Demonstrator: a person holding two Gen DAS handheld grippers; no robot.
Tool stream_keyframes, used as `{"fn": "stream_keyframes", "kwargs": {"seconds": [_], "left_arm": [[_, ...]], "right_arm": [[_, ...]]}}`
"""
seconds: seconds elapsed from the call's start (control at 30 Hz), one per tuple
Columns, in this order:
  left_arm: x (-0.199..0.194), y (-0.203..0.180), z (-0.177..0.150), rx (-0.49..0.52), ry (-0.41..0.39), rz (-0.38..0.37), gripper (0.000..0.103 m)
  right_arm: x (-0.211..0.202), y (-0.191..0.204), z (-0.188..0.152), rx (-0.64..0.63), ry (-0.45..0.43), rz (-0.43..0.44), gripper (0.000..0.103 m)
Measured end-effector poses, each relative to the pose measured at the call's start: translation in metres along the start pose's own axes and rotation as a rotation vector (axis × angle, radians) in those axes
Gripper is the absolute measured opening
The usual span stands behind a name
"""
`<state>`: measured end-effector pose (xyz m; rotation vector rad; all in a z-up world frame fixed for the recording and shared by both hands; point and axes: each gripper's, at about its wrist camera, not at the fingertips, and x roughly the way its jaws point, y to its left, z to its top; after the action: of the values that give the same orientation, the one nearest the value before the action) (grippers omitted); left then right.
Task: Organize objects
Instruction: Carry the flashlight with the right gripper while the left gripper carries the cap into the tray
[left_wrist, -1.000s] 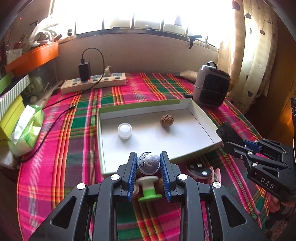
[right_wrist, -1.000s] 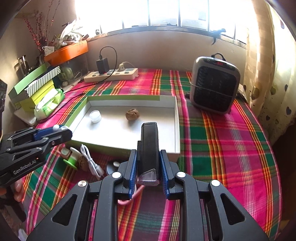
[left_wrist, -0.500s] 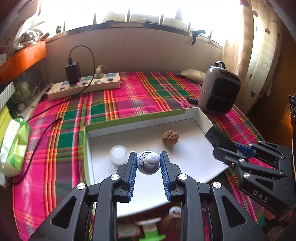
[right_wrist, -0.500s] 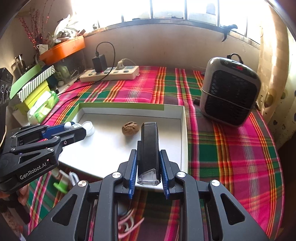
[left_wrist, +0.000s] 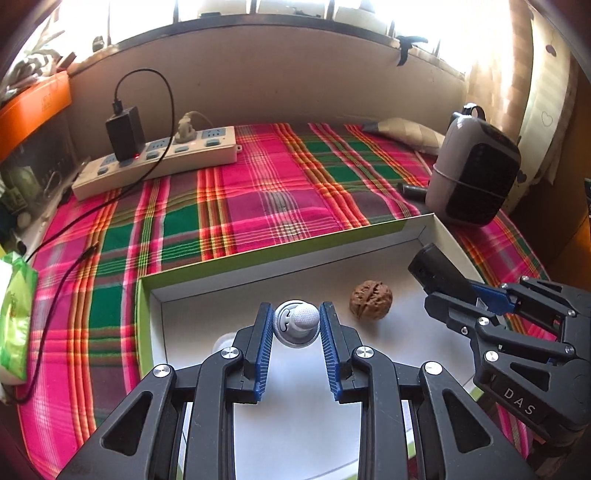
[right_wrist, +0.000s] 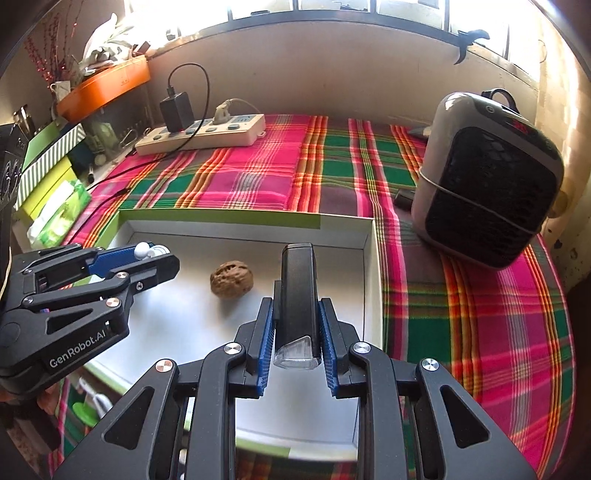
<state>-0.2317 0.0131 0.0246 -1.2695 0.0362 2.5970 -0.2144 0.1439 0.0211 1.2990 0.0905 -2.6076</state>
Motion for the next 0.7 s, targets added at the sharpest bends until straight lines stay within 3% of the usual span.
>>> {"fn": "stream_keyframes", "kwargs": {"seconds": [0.7], "left_arm": [[0.019, 0.002, 0.005, 0.000, 0.038, 0.014, 0.024]], "right_arm": [[0.022, 0.002, 0.006, -0.019, 0.027, -0.013, 0.025]]}}
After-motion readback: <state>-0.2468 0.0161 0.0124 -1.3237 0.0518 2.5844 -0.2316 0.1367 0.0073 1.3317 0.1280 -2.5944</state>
